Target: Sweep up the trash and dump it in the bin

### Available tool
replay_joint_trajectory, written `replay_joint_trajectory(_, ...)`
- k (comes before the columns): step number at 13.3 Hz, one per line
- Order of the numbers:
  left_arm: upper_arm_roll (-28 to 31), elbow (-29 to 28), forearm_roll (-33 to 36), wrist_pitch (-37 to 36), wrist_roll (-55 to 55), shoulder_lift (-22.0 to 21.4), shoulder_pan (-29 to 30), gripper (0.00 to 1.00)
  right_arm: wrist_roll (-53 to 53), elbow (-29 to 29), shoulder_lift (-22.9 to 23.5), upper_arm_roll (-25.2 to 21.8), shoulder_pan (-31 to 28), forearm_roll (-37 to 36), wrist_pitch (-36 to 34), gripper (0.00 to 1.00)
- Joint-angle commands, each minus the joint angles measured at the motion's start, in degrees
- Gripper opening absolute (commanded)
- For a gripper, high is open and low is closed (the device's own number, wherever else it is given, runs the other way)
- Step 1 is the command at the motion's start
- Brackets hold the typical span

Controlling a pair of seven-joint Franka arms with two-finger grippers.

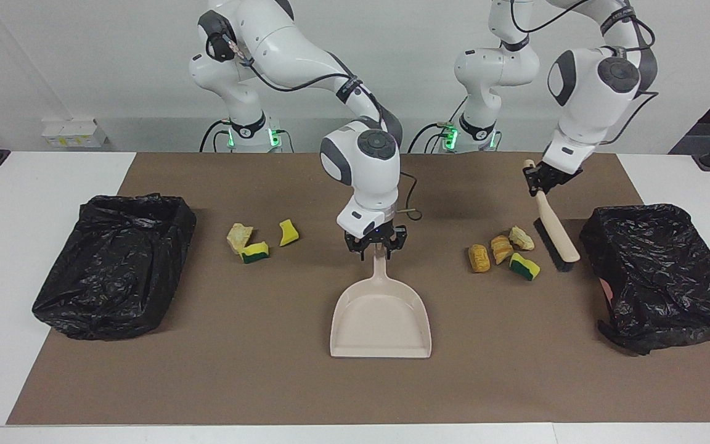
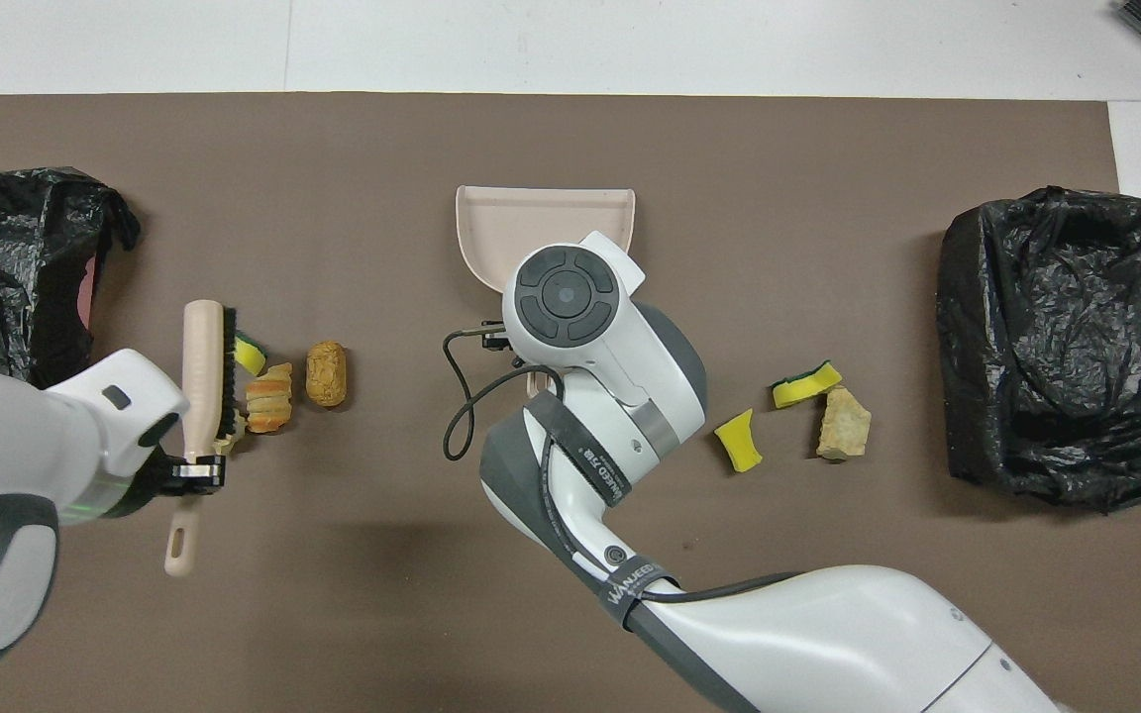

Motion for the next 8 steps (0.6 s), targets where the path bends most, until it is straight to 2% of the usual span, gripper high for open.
replay_joint_trajectory(1,-0.8,3.8,0.9,0.5,3.8,4.0,5.6,0.00,1.6,-1.4,-0.7,0.3,0.2,-1.9,0.2,0.46)
replay_joint_trajectory(3,-0.8,1.8,0.8,0.9,4.4,5.1,6.9,0.00,1.5,-1.5,-0.8,0.3,0.6,-2.0,-0.3,0.24)
replay_joint_trajectory(4,-0.8,0.3,0.7,1.3,4.4,5.1,6.7,0.00,1.4,-1.4,-0.8,0.3,0.7,-2.0,-0.5,0.09)
replay_joint_trajectory(5,-0.9,-1.6,0.7,2.0,3.9,4.8,6.1,0.00,1.1,-1.0,-0.8,0.3,0.7,-2.2,-0.9,0.00)
replay_joint_trajectory(8,-1.1,-10.4,0.5,8.2,3.3,2.5,4.4,0.00,-1.4,-1.0,-2.5,0.5,-0.2,-1.8,-1.5,0.00)
